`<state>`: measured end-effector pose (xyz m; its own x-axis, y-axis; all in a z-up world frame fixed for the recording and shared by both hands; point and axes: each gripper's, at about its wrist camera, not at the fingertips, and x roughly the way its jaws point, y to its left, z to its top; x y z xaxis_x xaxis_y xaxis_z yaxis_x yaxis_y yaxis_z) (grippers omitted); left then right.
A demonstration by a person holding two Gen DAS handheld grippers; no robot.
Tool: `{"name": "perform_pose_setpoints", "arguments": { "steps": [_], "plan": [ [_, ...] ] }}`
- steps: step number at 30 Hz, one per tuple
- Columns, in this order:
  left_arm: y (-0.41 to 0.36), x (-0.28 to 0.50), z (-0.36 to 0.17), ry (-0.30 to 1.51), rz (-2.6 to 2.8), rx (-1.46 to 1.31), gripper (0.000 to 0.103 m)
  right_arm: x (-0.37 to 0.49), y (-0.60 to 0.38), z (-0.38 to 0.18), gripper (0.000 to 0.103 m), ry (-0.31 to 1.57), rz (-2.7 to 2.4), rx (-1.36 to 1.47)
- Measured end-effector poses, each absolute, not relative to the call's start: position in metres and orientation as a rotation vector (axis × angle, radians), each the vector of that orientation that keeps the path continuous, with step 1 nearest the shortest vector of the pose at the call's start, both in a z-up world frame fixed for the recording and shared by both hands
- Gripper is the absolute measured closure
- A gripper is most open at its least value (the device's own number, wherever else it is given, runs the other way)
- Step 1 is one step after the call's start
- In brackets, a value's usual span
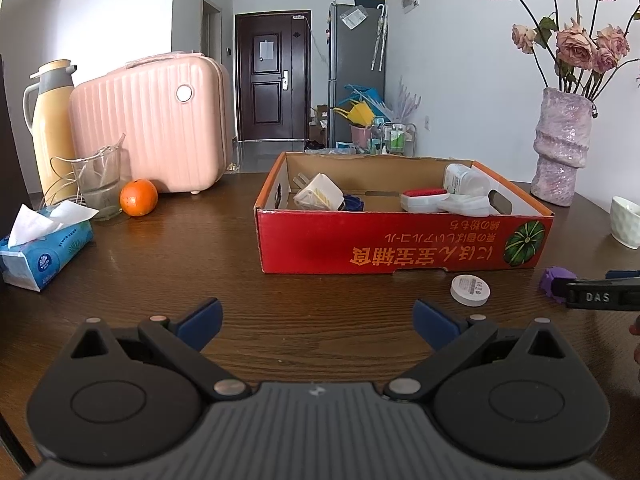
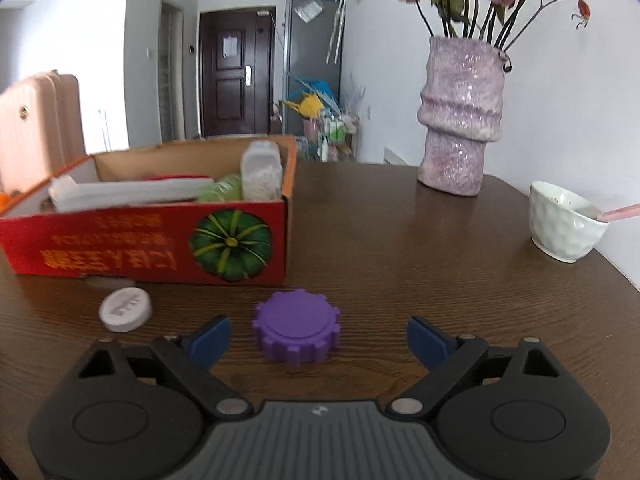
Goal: Organize rigid objects
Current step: 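Grasp the purple gear-shaped cap with the right tool, then lift the purple cap with the right tool while the left tool grasps the white round tin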
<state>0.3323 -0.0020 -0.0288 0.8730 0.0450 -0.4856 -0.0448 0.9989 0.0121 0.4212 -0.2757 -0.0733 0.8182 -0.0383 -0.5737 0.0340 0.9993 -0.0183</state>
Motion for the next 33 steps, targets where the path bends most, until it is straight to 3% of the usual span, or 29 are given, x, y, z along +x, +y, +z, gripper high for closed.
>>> {"name": "perform_pose_setpoints", "arguments": {
  "steps": [4,6,7,8,10,33],
  "plan": [
    [-0.003,0.335,-0.030,0.513,0.047,0.003,0.000,0.434,-0.276,-0.075,0.011,0.624,-0.028,-0.004],
    [-0.003,0.337,-0.031,0.517,0.047,0.004,0.000,0.438,-0.276,-0.076,0.017,0.643,-0.014,0.003],
    [-0.003,0.337,-0.031,0.519,0.047,0.004,0.000,0.440,-0.275,-0.077,0.024,0.655,-0.004,0.004],
    [-0.003,0.338,-0.032,0.520,0.048,0.003,0.000,0.442,-0.276,-0.079,0.038,0.669,0.002,0.006],
    [-0.003,0.338,-0.032,0.523,0.049,0.005,0.000,0.440,-0.277,-0.078,0.051,0.666,0.031,0.032],
    [-0.001,0.338,-0.032,0.520,0.049,-0.002,0.000,0.368,-0.260,-0.037,0.051,0.425,0.098,0.030]
  ]
}}
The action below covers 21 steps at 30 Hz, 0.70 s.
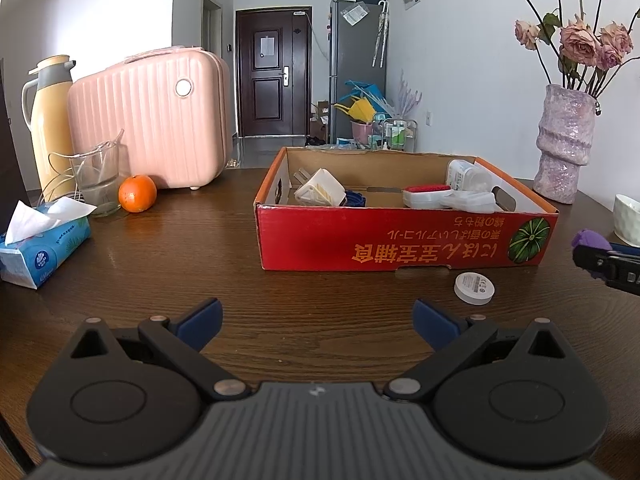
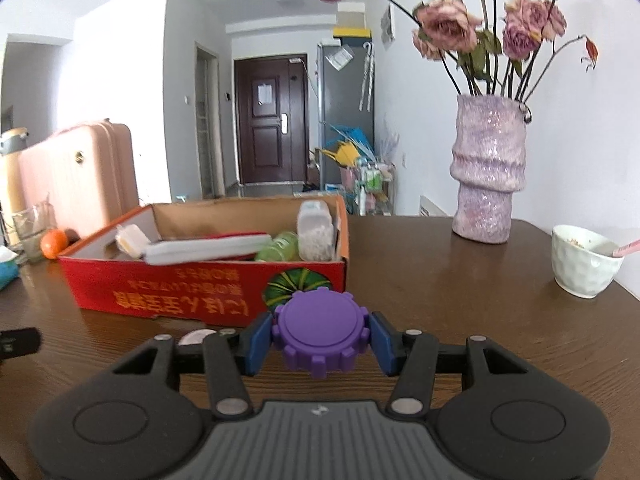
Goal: Organize rigid objects
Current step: 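Lift the purple cap with the right tool while the left tool grasps the white round tin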
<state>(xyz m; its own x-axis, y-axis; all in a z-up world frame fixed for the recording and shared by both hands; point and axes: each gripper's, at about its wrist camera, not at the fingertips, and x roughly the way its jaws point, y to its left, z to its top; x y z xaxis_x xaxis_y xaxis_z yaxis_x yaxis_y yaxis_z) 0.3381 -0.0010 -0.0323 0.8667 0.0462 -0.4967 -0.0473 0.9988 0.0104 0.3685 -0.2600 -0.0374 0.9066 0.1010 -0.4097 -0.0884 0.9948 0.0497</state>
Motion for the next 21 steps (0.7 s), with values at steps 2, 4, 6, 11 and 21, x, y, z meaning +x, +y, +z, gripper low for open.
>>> {"name": "perform_pose_setpoints", "arguments": {
  "steps": [2,4,6,11,21],
  "plan": [
    [-0.002,0.338,-0.032,0.520,0.049,0.000,0.000,0.360,-0.258,-0.034,0.051,0.409,0.109,0.034],
    [-0.002,0.338,-0.033,0.521,0.047,0.002,0.000,0.352,-0.257,-0.032,0.051,0.400,0.122,0.037],
    [-0.002,0.338,-0.033,0.522,0.047,0.003,0.000,0.345,-0.255,-0.031,0.051,0.397,0.130,0.037],
    [-0.004,0.338,-0.034,0.529,0.037,0.008,0.000,0.331,-0.254,-0.030,0.051,0.386,0.139,0.043],
    [-0.014,0.345,-0.036,0.556,0.006,-0.002,0.000,0.328,-0.263,-0.027,0.051,0.371,0.125,0.080]
  ]
}}
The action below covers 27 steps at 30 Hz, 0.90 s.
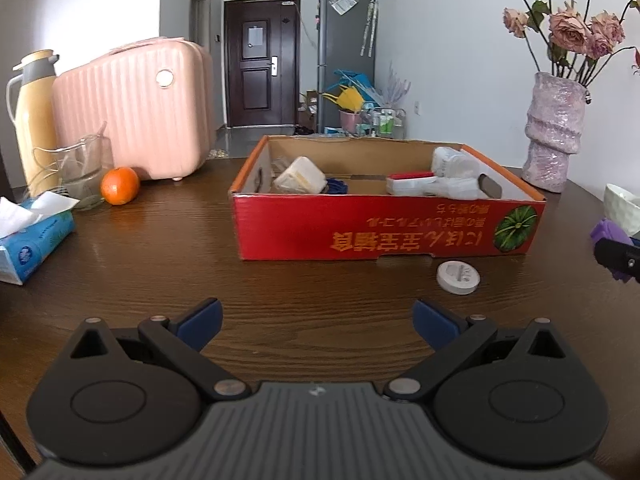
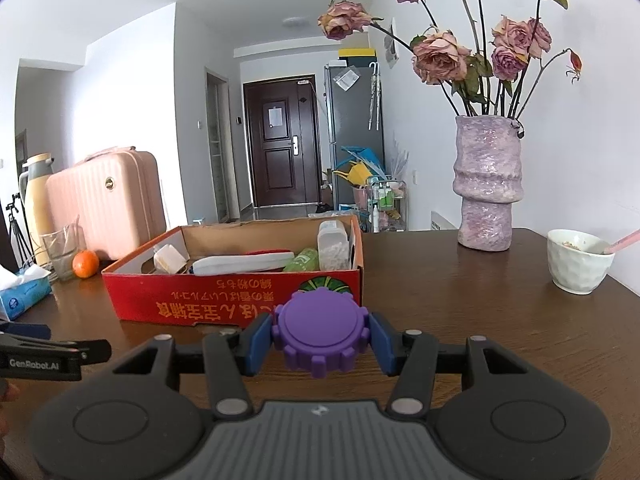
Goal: Organize rigid objects
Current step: 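Lift the purple cap with the right tool while the left tool grasps the white round tin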
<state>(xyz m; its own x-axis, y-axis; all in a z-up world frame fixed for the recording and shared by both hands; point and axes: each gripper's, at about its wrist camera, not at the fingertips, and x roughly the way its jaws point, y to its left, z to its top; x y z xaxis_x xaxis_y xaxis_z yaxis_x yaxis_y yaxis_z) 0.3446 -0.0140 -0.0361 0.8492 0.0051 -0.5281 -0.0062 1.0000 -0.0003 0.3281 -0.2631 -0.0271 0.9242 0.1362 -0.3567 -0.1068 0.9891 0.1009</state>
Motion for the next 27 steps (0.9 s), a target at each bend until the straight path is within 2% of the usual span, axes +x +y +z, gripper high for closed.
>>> {"name": "perform_pose_setpoints", "arguments": {
  "steps": [12,27],
  "plan": [
    [-0.074,0.386,-0.047,0.627,-0.093,0.039,0.000,0.331,-0.278,-0.026,0.051,0.361,0.076,0.137],
    [-0.108,0.431,-0.064,0.682,-0.132,0.056,0.000,0.345,-0.292,-0.035,0.051,0.390,-0.028,0.191]
  ]
}}
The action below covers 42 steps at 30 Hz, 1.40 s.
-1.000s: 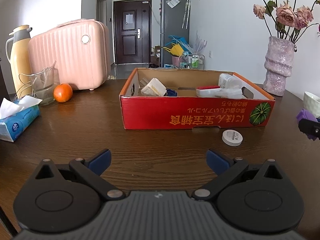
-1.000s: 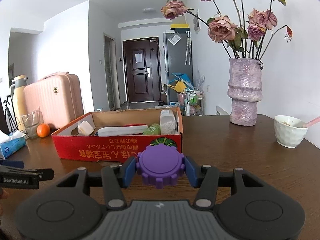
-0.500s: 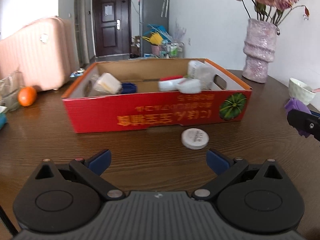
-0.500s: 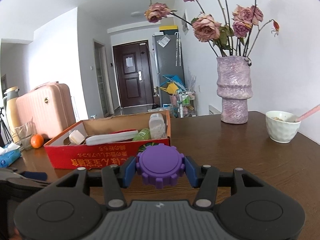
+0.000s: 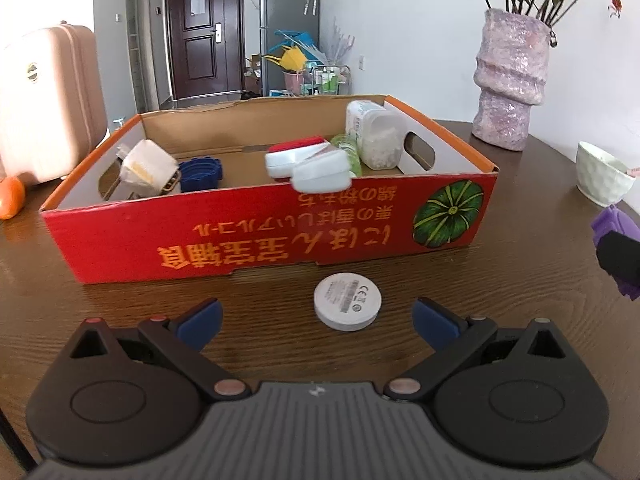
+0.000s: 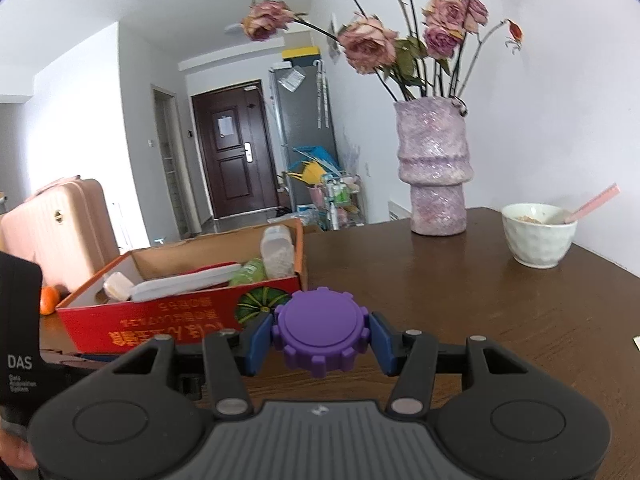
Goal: Organize rigid objects
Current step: 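Lift the purple cap with the right tool while the left tool grasps the white round tin, then carry the white tin with the left tool while the right tool carries the purple cap over the box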
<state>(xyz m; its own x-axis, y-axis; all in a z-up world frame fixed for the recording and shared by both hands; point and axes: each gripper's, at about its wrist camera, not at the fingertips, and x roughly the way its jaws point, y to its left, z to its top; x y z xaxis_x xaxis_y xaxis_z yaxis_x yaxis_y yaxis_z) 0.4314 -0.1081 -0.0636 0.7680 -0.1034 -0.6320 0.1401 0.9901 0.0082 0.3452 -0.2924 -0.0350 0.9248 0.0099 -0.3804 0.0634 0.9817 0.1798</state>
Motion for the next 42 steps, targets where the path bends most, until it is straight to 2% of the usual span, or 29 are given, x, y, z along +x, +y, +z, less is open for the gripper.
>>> {"name": "perform_pose_setpoints", "arguments": {
  "steps": [6,11,14,15,16,18,42],
  "plan": [
    [-0.112,0.440,-0.065,0.686,-0.146,0.059,0.001,0.352,-0.296,-0.041,0.051,0.415,-0.072,0.202],
    [-0.114,0.448,-0.068,0.703,-0.163,0.070,0.010,0.357,-0.297,-0.045,0.051,0.432,-0.091,0.198],
    [-0.116,0.453,-0.071,0.722,-0.186,0.077,0.028,0.360,-0.298,-0.047,0.051,0.441,-0.099,0.195],
    [-0.117,0.452,-0.071,0.713,-0.183,0.088,0.036,0.362,-0.298,-0.047,0.051,0.445,-0.101,0.194],
    [-0.117,0.452,-0.071,0.711,-0.192,0.091,0.050,0.362,-0.298,-0.048,0.051,0.448,-0.102,0.192],
    [-0.117,0.452,-0.069,0.708,-0.218,0.083,0.062,0.364,-0.298,-0.049,0.051,0.455,-0.102,0.189],
    [-0.108,0.415,-0.045,0.578,-0.197,0.114,0.063,0.361,-0.293,-0.047,0.051,0.436,-0.095,0.170]
  ]
}}
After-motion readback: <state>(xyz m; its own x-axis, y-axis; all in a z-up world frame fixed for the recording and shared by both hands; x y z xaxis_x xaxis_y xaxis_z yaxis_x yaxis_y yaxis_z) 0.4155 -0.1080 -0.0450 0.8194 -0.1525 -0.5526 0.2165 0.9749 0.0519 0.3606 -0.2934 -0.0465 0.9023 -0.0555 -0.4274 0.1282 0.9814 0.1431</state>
